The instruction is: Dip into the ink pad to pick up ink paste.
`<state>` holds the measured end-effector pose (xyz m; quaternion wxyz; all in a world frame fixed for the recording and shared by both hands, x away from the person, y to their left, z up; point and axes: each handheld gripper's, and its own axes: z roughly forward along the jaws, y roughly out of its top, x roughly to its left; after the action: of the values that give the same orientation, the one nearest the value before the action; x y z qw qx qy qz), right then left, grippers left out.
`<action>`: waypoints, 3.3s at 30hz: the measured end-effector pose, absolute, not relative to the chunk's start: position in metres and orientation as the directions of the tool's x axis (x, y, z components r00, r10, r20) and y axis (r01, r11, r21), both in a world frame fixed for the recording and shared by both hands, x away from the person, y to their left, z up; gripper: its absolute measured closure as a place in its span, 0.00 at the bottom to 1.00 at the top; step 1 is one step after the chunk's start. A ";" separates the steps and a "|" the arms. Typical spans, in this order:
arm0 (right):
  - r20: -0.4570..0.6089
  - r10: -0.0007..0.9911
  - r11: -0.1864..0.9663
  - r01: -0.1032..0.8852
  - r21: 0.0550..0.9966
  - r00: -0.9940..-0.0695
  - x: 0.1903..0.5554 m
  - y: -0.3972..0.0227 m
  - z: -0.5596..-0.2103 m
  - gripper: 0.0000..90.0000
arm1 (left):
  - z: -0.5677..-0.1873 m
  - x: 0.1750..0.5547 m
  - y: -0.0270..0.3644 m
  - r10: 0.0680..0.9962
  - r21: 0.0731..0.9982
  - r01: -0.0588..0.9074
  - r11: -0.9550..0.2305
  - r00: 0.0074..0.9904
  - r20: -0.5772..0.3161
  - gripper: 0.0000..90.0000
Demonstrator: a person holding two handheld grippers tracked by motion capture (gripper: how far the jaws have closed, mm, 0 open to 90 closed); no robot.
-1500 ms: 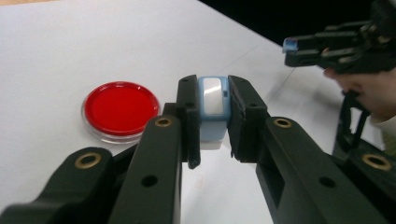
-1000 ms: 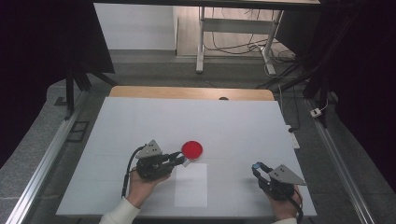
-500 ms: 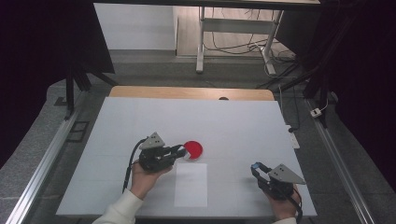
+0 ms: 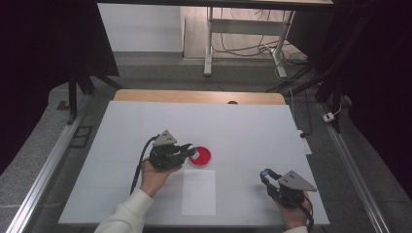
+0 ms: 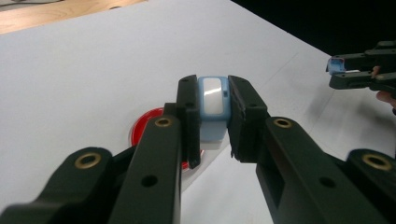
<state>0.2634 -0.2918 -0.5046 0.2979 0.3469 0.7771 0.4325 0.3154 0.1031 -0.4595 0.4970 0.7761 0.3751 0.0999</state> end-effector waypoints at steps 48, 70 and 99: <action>-0.154 0.802 0.378 0.292 0.879 -0.577 0.265 -0.294 -0.505 0.73 | -0.489 0.360 0.068 0.727 0.760 0.525 -0.382 0.679 -0.104 0.84; -0.153 0.802 0.379 0.295 0.877 -0.577 0.266 -0.295 -0.506 0.73 | -0.496 0.360 0.060 0.716 0.732 0.516 -0.445 0.696 -0.054 0.84; -0.153 0.798 0.382 0.293 0.876 -0.583 0.266 -0.293 -0.506 0.73 | -0.499 0.357 0.053 0.718 0.715 0.503 -0.485 0.696 -0.003 0.85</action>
<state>0.2656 -0.2926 -0.5065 0.2927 0.3504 0.7781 0.4314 0.3570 0.0528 -0.4986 0.3577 0.8486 0.3598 0.1500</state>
